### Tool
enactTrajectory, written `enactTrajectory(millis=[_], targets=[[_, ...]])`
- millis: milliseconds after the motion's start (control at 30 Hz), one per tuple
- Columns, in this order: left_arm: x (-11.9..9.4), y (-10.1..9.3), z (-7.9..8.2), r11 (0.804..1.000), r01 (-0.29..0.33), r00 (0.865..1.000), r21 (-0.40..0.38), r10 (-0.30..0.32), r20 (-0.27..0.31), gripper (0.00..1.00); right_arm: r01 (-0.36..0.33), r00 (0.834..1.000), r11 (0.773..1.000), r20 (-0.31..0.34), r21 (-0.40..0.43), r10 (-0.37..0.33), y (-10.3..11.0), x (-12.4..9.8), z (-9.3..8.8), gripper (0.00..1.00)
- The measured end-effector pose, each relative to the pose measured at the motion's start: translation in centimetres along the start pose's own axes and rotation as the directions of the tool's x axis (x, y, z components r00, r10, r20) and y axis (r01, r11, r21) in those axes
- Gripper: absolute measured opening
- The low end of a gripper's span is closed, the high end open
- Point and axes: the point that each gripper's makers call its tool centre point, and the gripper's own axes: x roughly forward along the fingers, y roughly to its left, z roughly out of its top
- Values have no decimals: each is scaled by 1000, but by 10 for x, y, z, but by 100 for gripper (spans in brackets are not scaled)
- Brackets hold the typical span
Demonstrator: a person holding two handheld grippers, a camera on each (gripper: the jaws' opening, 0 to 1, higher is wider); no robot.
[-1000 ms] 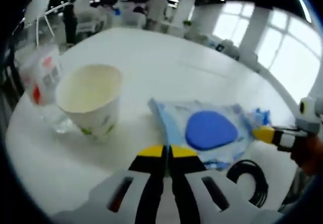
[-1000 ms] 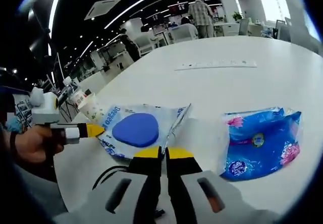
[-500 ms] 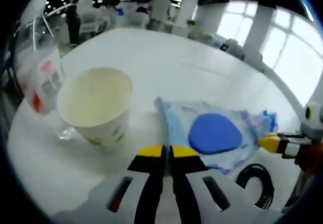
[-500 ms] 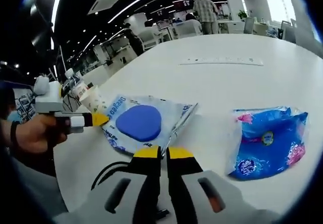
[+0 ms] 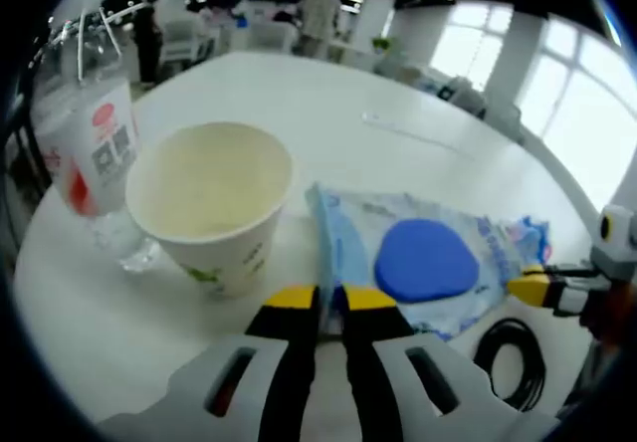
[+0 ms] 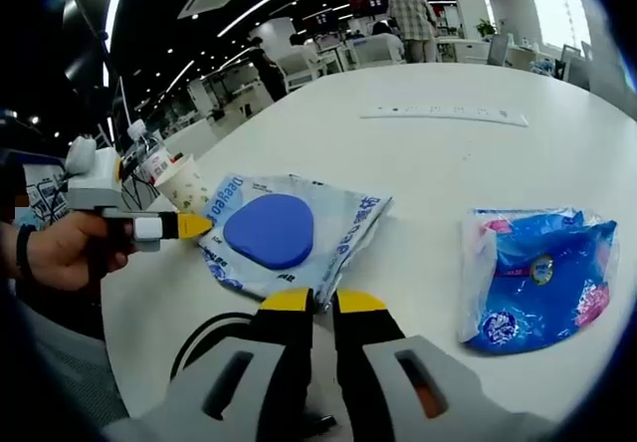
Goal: Arrange the tabletop items into an orderly group along one side of the table until the central work area is clear of visible clutter.
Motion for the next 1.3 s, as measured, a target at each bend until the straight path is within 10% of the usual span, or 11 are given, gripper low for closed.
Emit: enactTrajectory(millis=[667,1300], targets=[[-19,6,-3,998,8,1000,61,-7,-13,29,39,999,999,11,-25,-39,-6,-20,4,42],[-87,-1,16,985,88,991,151,-101,84,45,85,991,995,108,-44,-80,-7,-79,23,58]])
